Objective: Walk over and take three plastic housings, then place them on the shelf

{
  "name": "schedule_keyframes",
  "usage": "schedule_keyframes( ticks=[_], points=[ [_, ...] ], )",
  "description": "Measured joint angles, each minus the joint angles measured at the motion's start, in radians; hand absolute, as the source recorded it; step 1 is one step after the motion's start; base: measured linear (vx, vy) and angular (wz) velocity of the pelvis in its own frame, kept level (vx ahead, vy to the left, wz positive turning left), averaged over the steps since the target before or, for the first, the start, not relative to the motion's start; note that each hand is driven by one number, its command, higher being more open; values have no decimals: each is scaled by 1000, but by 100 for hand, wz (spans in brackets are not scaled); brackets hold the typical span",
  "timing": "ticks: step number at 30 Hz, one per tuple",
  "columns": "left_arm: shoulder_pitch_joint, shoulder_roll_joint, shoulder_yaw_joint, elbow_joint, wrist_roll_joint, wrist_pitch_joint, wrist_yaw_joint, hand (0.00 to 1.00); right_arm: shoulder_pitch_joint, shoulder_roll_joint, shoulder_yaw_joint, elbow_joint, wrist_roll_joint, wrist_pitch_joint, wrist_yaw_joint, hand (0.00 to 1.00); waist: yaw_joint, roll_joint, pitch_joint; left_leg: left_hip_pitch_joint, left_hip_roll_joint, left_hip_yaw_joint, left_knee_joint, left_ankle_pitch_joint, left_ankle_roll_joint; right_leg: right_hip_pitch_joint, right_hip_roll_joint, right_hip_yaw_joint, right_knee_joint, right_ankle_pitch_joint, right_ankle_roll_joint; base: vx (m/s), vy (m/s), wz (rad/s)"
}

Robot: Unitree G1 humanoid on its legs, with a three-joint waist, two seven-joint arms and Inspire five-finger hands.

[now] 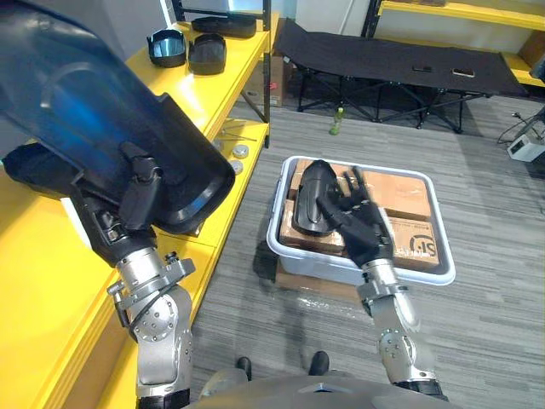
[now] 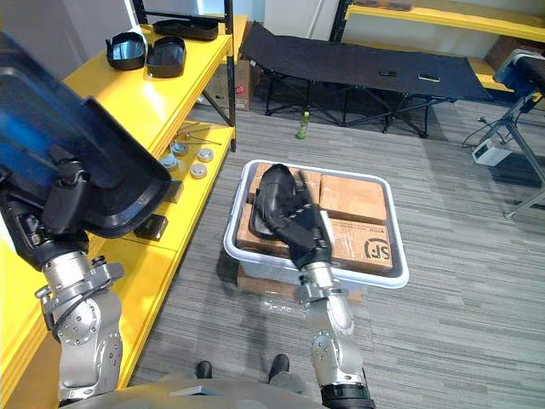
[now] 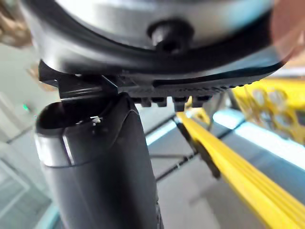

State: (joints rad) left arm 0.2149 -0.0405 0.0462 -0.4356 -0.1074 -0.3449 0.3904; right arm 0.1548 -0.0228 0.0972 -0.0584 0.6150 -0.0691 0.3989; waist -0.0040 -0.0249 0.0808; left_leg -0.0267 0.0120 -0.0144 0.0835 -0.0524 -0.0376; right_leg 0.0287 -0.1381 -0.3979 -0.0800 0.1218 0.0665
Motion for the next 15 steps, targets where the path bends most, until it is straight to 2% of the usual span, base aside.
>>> schedule_keyframes(
  ticks=[1,3,6,8,10,11,13,15],
  points=[
    [0,1,0,0,0,0,-18,0,0,-8,31,0,0,13,47,100,0,0,0,0,0,-5,0,0,0,4,0,-6,0,0,0,-10,15,12],
    [0,1,2,0,1,0,-23,0,0,-12,52,1,-1,14,69,100,3,-1,-1,0,-1,-9,-1,0,0,7,-1,-11,0,0,0,-14,19,8],
    [0,2,16,0,2,0,-5,0,0,-10,13,2,-35,-17,-19,100,5,-7,-1,-1,-2,-7,-1,0,0,7,-1,-10,0,0,0,0,0,0],
    [1,2,30,0,5,0,13,0,3,-3,-51,3,-150,-50,-141,100,3,-8,-1,0,-1,-4,-1,0,0,7,-1,-8,0,0,0,-15,13,-4],
    [10,2,40,0,13,-1,46,0,11,6,-135,3,-295,-64,-320,100,0,-8,-1,2,0,1,-1,0,1,6,-1,-4,0,0,0,-14,20,-7],
    [16,1,40,0,25,-1,59,0,13,9,-153,3,-323,-67,-363,100,0,-8,-1,3,0,3,-1,0,0,6,0,-1,0,0,0,-7,16,-11],
    [39,-1,39,0,81,0,128,0,28,23,-197,1,-454,-74,-538,100,-2,-8,-1,12,3,16,-1,0,0,6,2,13,0,0,0,0,13,-17],
    [41,-1,40,-2,129,0,172,0,32,29,-202,0,-531,-74,-631,100,-3,-7,-1,16,4,24,-1,-2,-1,6,2,22,0,0,0,-22,15,-16]
  ],
)
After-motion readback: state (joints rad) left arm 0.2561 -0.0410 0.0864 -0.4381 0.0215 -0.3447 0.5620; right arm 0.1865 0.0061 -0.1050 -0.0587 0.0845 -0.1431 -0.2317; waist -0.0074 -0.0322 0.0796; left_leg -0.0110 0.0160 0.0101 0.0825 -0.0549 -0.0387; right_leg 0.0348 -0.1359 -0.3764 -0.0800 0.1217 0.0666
